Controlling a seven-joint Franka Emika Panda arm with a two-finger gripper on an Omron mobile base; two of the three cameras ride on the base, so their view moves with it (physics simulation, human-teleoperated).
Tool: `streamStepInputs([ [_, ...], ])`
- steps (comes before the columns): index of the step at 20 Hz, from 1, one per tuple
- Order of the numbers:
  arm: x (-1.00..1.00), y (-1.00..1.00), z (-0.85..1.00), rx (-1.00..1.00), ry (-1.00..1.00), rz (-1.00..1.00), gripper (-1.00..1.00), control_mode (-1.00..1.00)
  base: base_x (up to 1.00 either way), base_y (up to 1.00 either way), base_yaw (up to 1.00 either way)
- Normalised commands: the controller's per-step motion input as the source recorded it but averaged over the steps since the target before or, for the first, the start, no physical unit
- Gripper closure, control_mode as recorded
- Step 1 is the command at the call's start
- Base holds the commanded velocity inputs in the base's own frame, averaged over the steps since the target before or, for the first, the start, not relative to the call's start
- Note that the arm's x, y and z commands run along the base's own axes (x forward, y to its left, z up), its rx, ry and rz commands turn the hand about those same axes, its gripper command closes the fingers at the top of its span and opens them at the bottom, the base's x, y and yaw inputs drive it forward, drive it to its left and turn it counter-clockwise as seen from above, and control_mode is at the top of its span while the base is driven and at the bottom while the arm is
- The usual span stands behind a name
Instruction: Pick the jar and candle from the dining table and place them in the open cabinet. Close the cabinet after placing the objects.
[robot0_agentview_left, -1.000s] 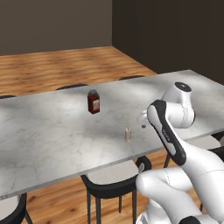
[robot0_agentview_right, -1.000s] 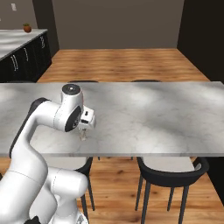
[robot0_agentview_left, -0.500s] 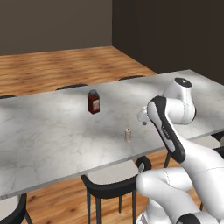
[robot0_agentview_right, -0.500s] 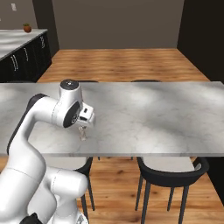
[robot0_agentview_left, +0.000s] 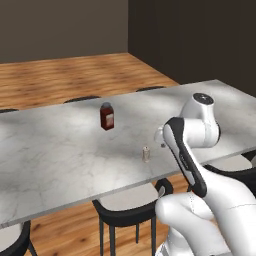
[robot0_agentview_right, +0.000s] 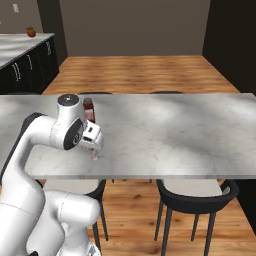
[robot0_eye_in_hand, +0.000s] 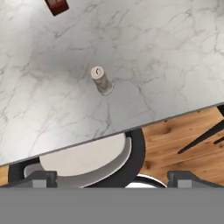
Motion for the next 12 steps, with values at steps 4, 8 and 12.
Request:
streamStepInputs([
  [4,0.00,0.47,-0.06,-0.09,-0.13,0.02,-1.00,-1.00,0.00,0.00,0.00],
  [8,0.04,0.34,0.00,0.00,-0.11,0.12,-1.00,-1.00,0.00,0.00,0.00],
  [12,0.28,0.07,-0.01,0.00,-0.03,0.17,-1.00,-1.00,0.00,0.00,0.00],
])
